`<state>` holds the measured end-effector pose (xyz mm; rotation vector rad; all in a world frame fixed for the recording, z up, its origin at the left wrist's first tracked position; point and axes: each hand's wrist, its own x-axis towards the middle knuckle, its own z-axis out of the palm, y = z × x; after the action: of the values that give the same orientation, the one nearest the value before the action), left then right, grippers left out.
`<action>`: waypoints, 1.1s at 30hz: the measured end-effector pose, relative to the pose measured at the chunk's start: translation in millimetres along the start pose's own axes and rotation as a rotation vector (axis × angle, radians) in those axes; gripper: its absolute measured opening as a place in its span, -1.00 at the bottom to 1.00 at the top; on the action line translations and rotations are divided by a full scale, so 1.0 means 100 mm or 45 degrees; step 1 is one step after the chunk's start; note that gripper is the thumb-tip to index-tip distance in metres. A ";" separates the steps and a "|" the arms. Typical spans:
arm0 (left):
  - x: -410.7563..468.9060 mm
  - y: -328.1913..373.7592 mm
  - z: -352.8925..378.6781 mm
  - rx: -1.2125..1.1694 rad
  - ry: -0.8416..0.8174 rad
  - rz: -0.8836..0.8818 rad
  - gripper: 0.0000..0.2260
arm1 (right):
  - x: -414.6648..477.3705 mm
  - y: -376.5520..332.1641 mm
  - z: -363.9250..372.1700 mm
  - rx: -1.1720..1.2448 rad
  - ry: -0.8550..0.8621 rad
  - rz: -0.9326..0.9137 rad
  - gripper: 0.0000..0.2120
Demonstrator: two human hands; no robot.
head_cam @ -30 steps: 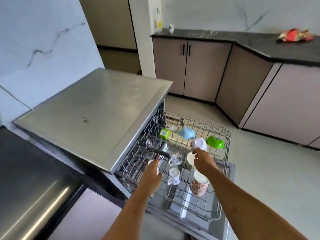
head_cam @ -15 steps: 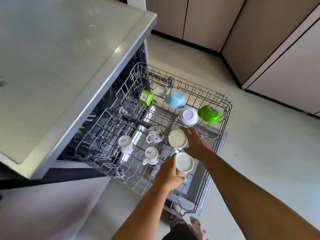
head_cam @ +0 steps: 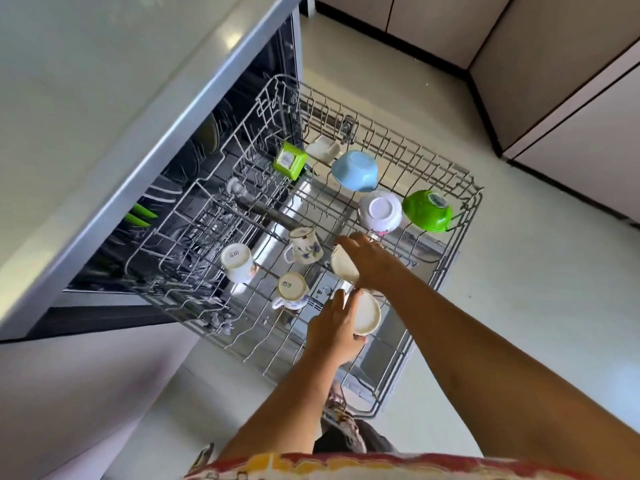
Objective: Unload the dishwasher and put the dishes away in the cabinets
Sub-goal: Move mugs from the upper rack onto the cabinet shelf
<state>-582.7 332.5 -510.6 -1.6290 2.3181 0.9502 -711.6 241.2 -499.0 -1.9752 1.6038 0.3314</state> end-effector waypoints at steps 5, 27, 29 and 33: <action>-0.07 -0.10 -0.02 0.037 0.080 0.074 -0.17 | -0.02 0.01 -0.14 -0.128 -0.005 -0.080 -0.03; -2.20 -0.96 -0.93 -1.520 0.971 -0.153 -0.45 | -1.50 -1.22 -0.05 1.591 0.558 0.468 -0.16; -2.66 -1.01 -1.01 -1.588 1.121 -0.189 -0.51 | -1.65 -1.60 -0.07 1.833 0.527 0.368 -0.30; -3.61 -1.12 -1.23 -1.804 1.379 -0.182 -0.41 | -1.97 -2.42 -0.19 2.083 0.402 0.053 -0.48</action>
<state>-312.2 524.3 -291.8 -3.4126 1.6936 2.4190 -532.5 420.4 -314.7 -0.6756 1.2457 -1.0270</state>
